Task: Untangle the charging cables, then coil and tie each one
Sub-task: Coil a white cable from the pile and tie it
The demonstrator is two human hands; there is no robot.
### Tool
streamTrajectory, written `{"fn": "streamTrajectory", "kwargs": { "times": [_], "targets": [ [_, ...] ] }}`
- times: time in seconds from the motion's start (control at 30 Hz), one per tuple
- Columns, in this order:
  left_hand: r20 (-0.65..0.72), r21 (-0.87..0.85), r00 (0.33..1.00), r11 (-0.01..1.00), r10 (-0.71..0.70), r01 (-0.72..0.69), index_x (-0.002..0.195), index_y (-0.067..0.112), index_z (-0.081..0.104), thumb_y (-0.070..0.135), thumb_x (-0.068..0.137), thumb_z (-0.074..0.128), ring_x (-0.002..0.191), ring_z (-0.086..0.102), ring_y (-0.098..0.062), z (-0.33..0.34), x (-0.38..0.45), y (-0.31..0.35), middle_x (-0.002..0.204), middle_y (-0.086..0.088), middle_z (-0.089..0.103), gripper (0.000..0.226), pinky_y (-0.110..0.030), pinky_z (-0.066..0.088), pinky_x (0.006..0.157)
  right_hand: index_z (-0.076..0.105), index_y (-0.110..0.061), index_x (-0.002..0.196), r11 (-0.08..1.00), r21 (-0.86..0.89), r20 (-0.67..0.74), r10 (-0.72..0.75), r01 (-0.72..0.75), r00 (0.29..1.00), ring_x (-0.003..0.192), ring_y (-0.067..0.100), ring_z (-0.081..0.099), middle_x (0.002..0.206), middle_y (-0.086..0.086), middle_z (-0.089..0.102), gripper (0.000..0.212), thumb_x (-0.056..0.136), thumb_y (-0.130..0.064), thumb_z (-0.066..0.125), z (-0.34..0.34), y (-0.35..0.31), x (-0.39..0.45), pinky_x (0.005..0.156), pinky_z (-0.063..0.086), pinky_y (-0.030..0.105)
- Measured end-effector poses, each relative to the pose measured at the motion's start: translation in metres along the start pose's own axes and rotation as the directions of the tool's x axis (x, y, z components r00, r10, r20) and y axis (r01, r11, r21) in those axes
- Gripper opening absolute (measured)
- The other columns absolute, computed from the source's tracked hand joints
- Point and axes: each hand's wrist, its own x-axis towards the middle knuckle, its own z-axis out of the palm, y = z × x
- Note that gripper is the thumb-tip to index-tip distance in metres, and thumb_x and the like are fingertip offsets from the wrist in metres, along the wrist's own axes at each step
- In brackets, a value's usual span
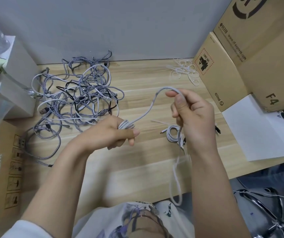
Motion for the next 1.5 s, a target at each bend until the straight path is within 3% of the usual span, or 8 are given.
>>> {"fn": "streamTrajectory", "kwargs": {
  "times": [0.13, 0.3, 0.5, 0.63, 0.77, 1.03, 1.3, 1.5],
  "targets": [
    [0.276, -0.557, 0.899, 0.819, 0.340, -0.139, 0.057, 0.022, 0.063, 0.041, 0.083, 0.064, 0.038, 0.015, -0.009, -0.006, -0.007, -0.004, 0.037, 0.005, 0.022, 0.032, -0.013, 0.026, 0.043, 0.064, -0.009, 0.089, 0.995, 0.068, -0.083, 0.083, -0.077, 0.993, 0.045, 0.002, 0.030, 0.047, -0.014, 0.042, 0.019, 0.098, -0.012, 0.047, -0.002, 0.006, 0.002, 0.044, 0.023, 0.013],
    [0.201, -0.972, 0.634, 0.234, 0.747, 0.033, 0.077, 0.014, 0.051, 0.017, 0.099, 0.045, 0.037, 0.016, -0.010, 0.000, -0.002, 0.009, 0.044, 0.004, 0.019, 0.023, -0.024, 0.030, 0.046, 0.066, -0.015, 0.078, 0.987, -0.120, 0.007, 0.105, -0.103, 0.994, 0.045, 0.001, 0.035, 0.042, -0.018, 0.042, 0.023, 0.096, -0.013, 0.051, -0.001, 0.013, 0.000, 0.048, 0.028, 0.009],
    [-0.252, -0.956, 0.845, -0.259, 0.472, -0.140, 0.103, -0.003, 0.048, 0.003, 0.091, 0.052, 0.053, 0.036, -0.020, -0.005, -0.005, 0.031, 0.064, -0.007, 0.037, 0.014, -0.030, 0.034, 0.062, 0.067, -0.028, 0.061, 0.839, -0.544, 0.288, 0.195, -0.007, 0.937, 0.054, 0.010, 0.045, 0.052, 0.001, 0.051, 0.032, 0.083, -0.049, 0.056, 0.006, 0.018, -0.008, 0.057, 0.035, 0.032],
    [-0.386, -0.921, 0.885, -0.168, 0.261, -0.352, 0.111, -0.004, 0.045, 0.004, 0.090, 0.055, 0.062, 0.051, -0.023, -0.006, 0.003, 0.029, 0.072, -0.012, 0.050, 0.025, -0.034, 0.047, 0.072, 0.065, -0.017, 0.066, 0.755, -0.618, 0.477, 0.138, 0.220, 0.868, 0.048, 0.009, 0.043, 0.043, -0.012, 0.045, 0.044, 0.085, -0.053, 0.049, 0.015, 0.005, -0.016, 0.052, 0.029, 0.029],
    [-0.497, -0.800, 0.838, 0.256, 0.226, -0.543, 0.107, 0.007, 0.044, 0.020, 0.090, 0.047, 0.054, 0.048, -0.006, 0.013, 0.012, 0.027, 0.064, 0.006, 0.049, 0.023, -0.020, 0.048, 0.064, 0.058, -0.009, 0.065, 0.648, -0.684, 0.490, 0.066, 0.336, 0.869, 0.054, 0.024, 0.046, 0.046, 0.001, 0.039, 0.055, 0.082, -0.058, 0.040, 0.022, 0.000, -0.018, 0.053, 0.036, 0.035],
    [-0.271, -0.268, 0.919, 0.894, 0.288, -0.359, 0.087, 0.018, 0.054, 0.032, 0.090, 0.039, 0.056, 0.044, -0.012, 0.032, 0.007, 0.019, 0.061, 0.004, 0.049, 0.020, -0.018, 0.037, 0.052, 0.063, -0.018, 0.059, 0.666, -0.651, 0.400, -0.107, 0.364, 0.910, 0.047, 0.015, 0.032, 0.039, -0.006, 0.026, 0.037, 0.076, -0.050, 0.058, 0.019, -0.002, -0.020, 0.051, 0.030, 0.030],
    [0.134, -0.272, 0.977, 0.954, 0.165, -0.124, 0.057, 0.021, 0.056, 0.073, 0.085, 0.017, 0.039, 0.026, -0.013, 0.030, 0.001, 0.015, 0.037, 0.004, 0.030, 0.071, -0.021, 0.031, 0.045, 0.066, -0.017, 0.059, 0.887, -0.391, 0.320, -0.119, 0.246, 0.940, 0.044, 0.006, 0.047, 0.047, -0.008, 0.062, 0.027, 0.074, -0.040, 0.070, 0.013, -0.003, -0.016, 0.050, 0.032, 0.025],
    [0.465, -0.721, 0.724, 0.693, 0.510, -0.025, 0.075, 0.018, 0.062, 0.070, 0.087, 0.034, 0.035, 0.022, -0.011, 0.013, 0.000, 0.011, 0.044, 0.008, 0.033, 0.060, -0.017, 0.034, 0.045, 0.060, -0.025, 0.059, 0.956, -0.250, 0.182, -0.108, 0.153, 0.977, 0.055, 0.026, 0.041, 0.057, 0.012, 0.052, 0.027, 0.073, -0.048, 0.065, 0.008, 0.000, -0.012, 0.053, 0.032, 0.031]
  ]
}}
